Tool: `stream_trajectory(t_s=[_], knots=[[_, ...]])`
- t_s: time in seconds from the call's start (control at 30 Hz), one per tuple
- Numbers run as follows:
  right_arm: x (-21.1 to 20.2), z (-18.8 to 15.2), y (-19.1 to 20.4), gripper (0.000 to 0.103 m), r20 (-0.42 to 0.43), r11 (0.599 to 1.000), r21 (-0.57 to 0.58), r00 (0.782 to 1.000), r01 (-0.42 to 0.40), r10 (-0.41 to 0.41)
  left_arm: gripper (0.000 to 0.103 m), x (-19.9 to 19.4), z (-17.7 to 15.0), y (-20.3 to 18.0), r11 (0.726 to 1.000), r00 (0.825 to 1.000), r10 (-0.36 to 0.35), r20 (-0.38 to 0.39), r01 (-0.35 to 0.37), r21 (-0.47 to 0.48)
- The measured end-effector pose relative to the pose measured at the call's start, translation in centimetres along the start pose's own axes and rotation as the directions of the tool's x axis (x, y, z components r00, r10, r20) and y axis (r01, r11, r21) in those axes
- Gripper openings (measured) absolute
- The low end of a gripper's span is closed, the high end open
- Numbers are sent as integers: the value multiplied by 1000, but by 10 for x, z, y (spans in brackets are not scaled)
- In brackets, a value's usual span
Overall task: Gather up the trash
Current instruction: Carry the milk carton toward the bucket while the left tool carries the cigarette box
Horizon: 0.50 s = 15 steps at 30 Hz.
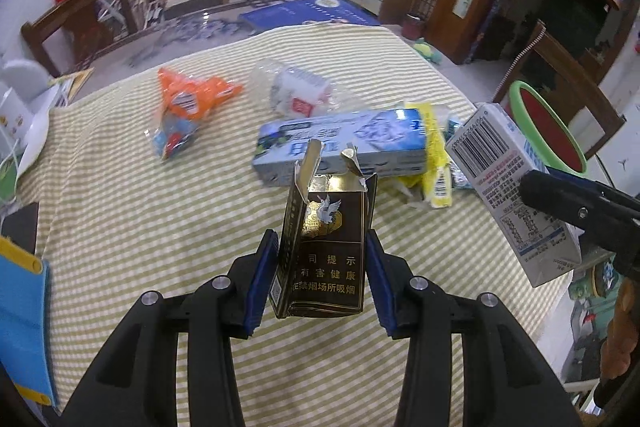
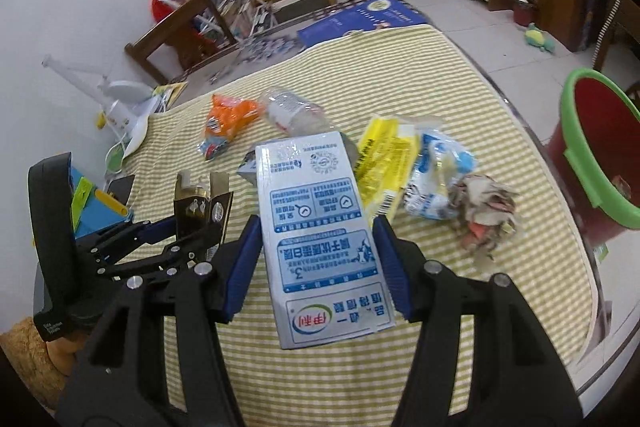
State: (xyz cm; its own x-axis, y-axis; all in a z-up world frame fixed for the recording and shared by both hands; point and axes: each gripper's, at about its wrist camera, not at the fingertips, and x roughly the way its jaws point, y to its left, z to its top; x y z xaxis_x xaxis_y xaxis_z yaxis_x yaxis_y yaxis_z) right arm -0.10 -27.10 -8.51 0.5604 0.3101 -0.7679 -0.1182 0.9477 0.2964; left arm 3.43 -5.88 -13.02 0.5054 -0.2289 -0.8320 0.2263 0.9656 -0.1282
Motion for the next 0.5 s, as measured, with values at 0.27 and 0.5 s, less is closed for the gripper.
stream_trajectory(t_s=[0.27, 0.5], knots=[[-21, -10, -23, 55, 26, 997, 48, 998, 56, -58, 41, 11, 2, -25, 998, 999, -33, -28, 34, 48], [-32, -6, -57, 55, 39, 994, 70, 996, 80, -83, 41, 15, 12, -59, 997, 999, -50, -7, 50, 65]])
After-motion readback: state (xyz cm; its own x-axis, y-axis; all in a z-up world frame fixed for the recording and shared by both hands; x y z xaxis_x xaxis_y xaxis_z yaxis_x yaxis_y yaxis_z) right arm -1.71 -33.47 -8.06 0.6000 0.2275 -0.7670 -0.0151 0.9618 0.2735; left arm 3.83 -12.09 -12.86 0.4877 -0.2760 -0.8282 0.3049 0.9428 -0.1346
